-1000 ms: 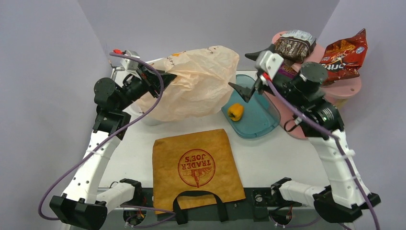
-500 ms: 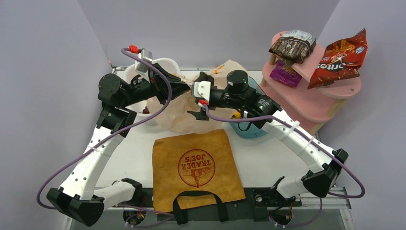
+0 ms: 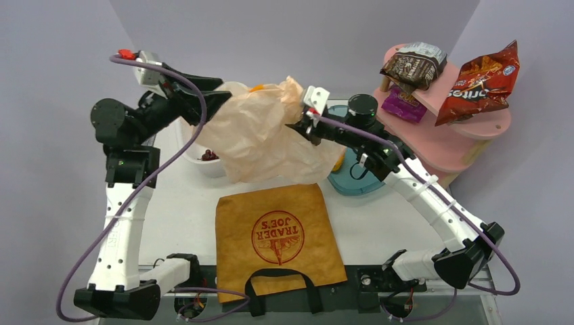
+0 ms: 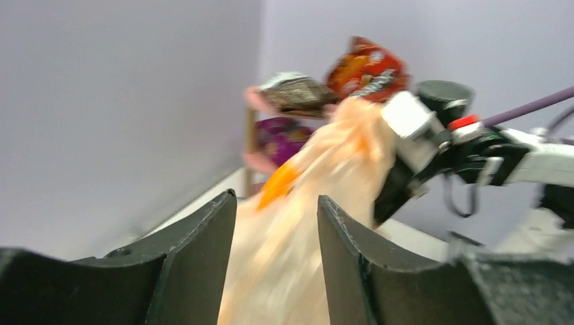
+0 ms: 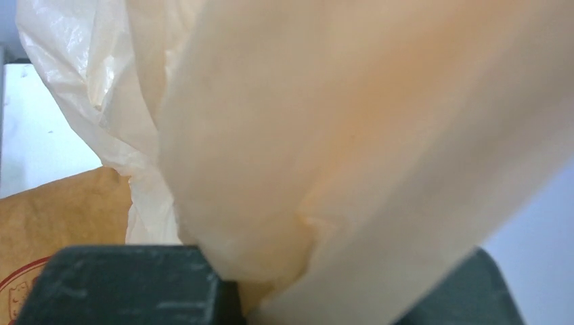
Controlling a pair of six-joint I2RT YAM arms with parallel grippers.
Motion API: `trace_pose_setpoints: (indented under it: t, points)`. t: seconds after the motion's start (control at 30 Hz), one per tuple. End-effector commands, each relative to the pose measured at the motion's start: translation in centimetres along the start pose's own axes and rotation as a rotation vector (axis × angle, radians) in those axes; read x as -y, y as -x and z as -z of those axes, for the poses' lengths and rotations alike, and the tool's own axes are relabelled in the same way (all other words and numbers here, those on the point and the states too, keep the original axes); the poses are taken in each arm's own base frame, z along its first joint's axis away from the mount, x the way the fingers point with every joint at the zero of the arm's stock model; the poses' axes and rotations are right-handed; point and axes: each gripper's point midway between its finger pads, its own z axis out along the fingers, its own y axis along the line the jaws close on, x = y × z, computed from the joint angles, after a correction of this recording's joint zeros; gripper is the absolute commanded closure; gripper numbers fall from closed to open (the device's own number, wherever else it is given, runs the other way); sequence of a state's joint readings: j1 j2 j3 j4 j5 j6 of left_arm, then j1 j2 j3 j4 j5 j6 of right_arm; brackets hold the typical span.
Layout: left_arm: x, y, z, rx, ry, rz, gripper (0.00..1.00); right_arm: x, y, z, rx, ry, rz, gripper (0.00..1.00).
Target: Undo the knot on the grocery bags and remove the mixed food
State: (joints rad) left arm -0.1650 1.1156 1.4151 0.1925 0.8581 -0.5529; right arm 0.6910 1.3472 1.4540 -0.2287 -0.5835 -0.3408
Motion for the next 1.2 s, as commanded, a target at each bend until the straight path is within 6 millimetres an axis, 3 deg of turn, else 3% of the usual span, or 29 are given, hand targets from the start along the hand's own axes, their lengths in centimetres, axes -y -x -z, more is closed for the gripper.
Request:
trace_pose_setpoints:
  t: [0.0, 0.1, 0.23, 0.3, 0.4, 0.57, 0.63, 0.9, 1.0, 1.17]
  points:
    - [-2.7, 1.2, 3.8, -0.058, 0.144, -0.185, 0.54, 2.0, 3.1, 3.1, 0.109, -0.076, -0.045, 1.0]
    - [-4.2, -2.5, 5.2, -0.169, 0.158, -0.206, 0.53, 2.0, 4.4, 3.6, 0.156, -0.057, -0.061, 1.0]
    - [-4.5, -5.4, 4.2, -0.168, 0.078, -0.205, 0.53, 1.5, 7.2, 3.5, 0.257, -0.022, -0.114, 1.0]
    - [-3.6, -7.1, 2.4, -0.193, 0.004, -0.183, 0.53, 1.4, 8.1, 2.8, 0.296, -0.008, -0.139, 1.0]
    - [-0.2, -9.5, -0.5, -0.209, -0.123, -0.14, 0.52, 1.0, 9.4, 1.8, 0.35, 0.023, -0.233, 1.0]
    - [3.6, -8.3, -2.6, -0.071, -0.212, -0.159, 0.52, 1.0, 11.9, 0.5, 0.461, 0.084, -0.395, 1.0]
    - [3.6, -7.6, -2.9, -0.022, -0.185, -0.182, 0.52, 0.6, 12.4, 0.3, 0.488, 0.125, -0.471, 1.0]
    - [0.9, -5.2, -3.7, 0.05, 0.024, -0.237, 0.52, -0.8, 12.6, -0.2, 0.51, 0.291, -0.686, 1.0]
    - [-1.0, -6.3, -3.4, -0.012, 0.135, -0.221, 0.52, -0.6, 12.7, 0.1, 0.51, 0.287, -0.679, 1.0]
    - [-1.2, -6.2, -3.1, -0.024, 0.176, -0.217, 0.28, -0.9, 12.7, 0.1, 0.498, 0.308, -0.686, 1.0]
